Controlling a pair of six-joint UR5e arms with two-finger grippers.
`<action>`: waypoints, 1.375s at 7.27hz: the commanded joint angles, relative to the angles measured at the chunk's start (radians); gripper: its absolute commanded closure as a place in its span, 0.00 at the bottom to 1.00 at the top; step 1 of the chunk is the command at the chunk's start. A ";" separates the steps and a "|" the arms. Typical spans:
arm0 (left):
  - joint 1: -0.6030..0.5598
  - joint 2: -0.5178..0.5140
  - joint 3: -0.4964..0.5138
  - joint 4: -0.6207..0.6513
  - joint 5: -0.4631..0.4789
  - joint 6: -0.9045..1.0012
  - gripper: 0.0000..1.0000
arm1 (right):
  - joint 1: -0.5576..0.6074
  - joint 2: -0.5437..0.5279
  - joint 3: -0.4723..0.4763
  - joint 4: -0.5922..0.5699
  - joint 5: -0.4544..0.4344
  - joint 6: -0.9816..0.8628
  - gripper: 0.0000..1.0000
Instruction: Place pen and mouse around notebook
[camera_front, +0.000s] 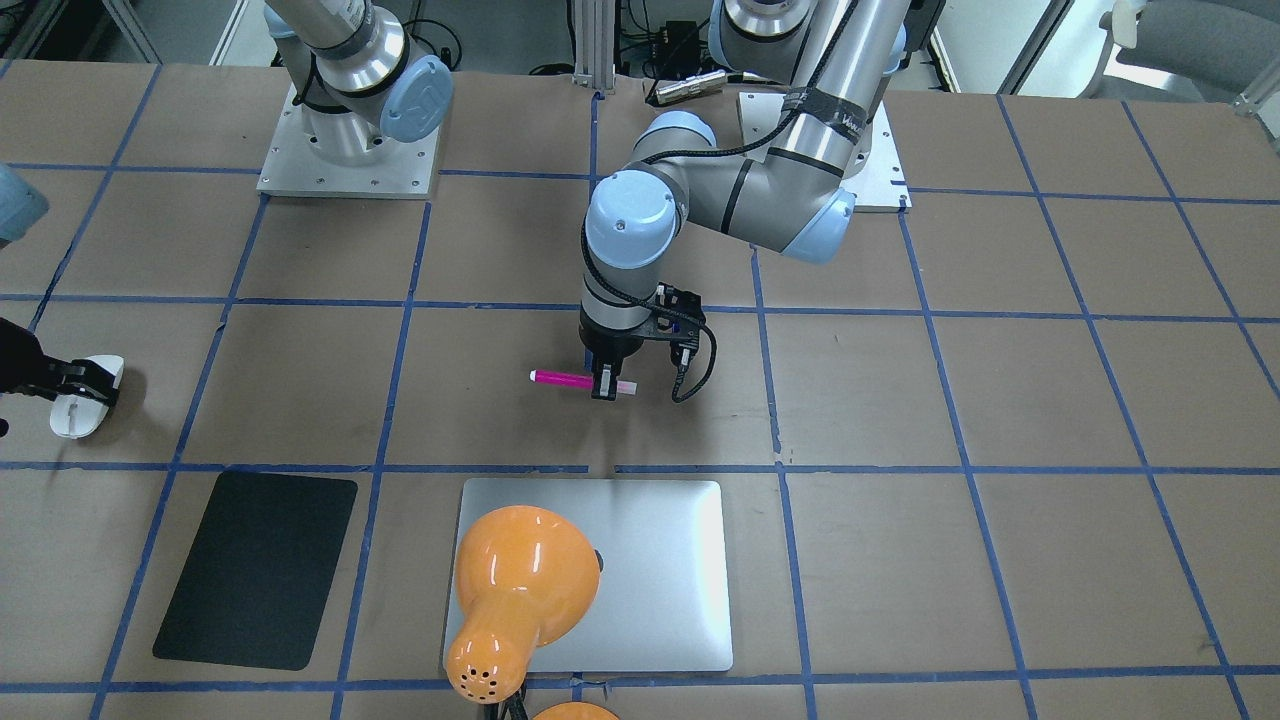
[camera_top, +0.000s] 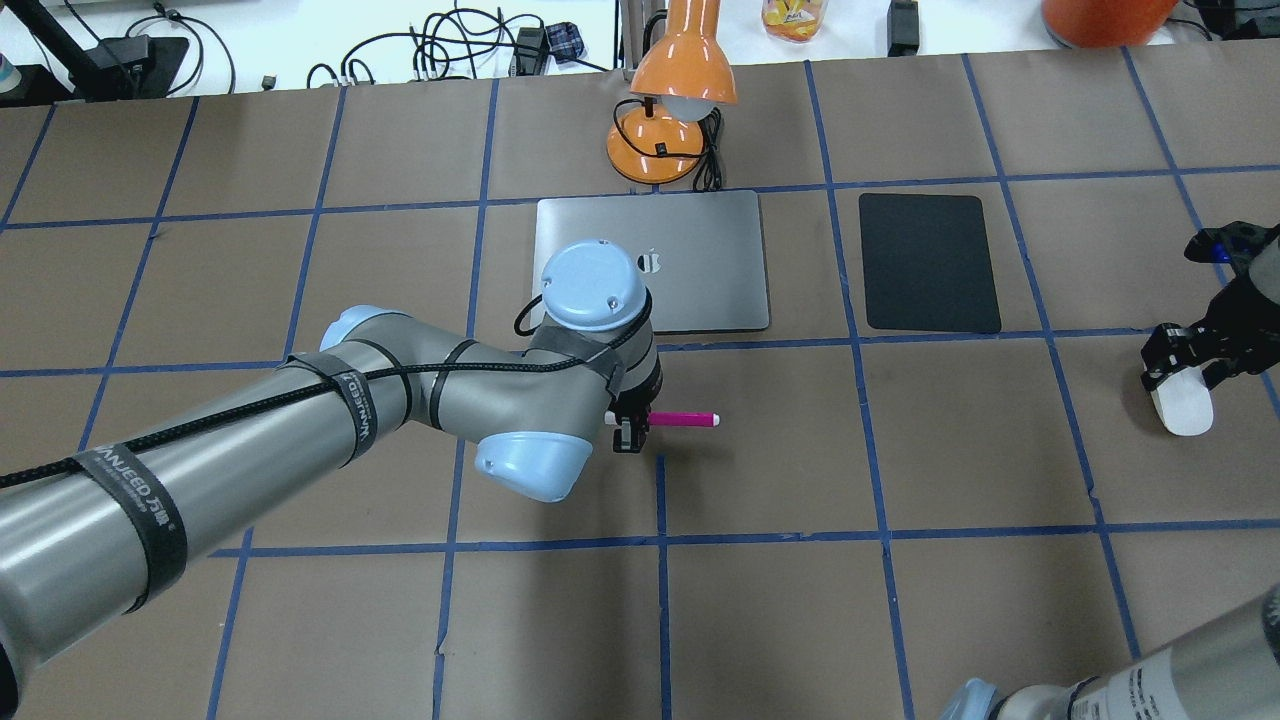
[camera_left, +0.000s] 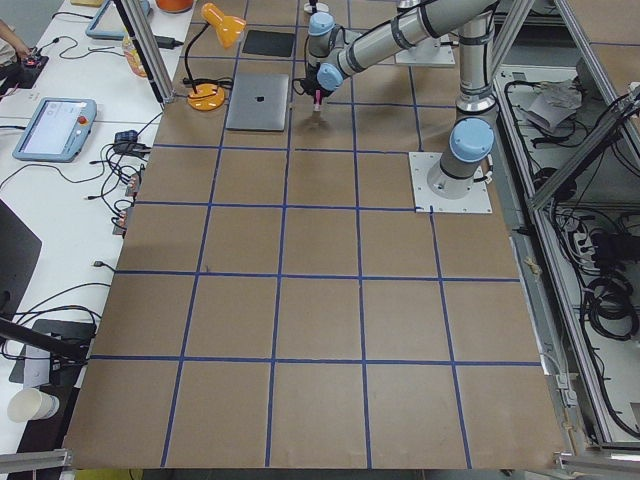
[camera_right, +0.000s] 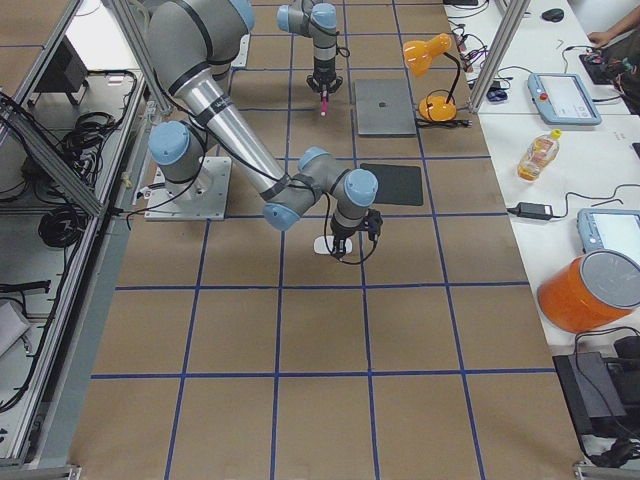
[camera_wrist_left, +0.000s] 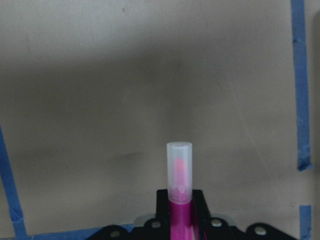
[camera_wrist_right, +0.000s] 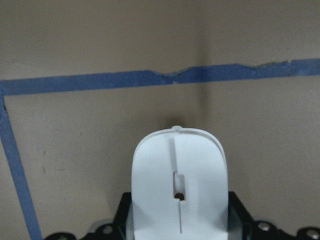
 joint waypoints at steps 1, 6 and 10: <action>-0.004 -0.003 -0.003 -0.008 -0.010 0.061 0.93 | 0.040 -0.019 -0.033 -0.002 0.011 0.006 0.51; 0.038 0.104 0.042 -0.142 -0.015 0.373 0.00 | 0.309 0.055 -0.196 -0.003 0.061 0.251 0.50; 0.224 0.303 0.275 -0.699 -0.009 1.017 0.00 | 0.422 0.185 -0.360 0.012 0.111 0.431 0.49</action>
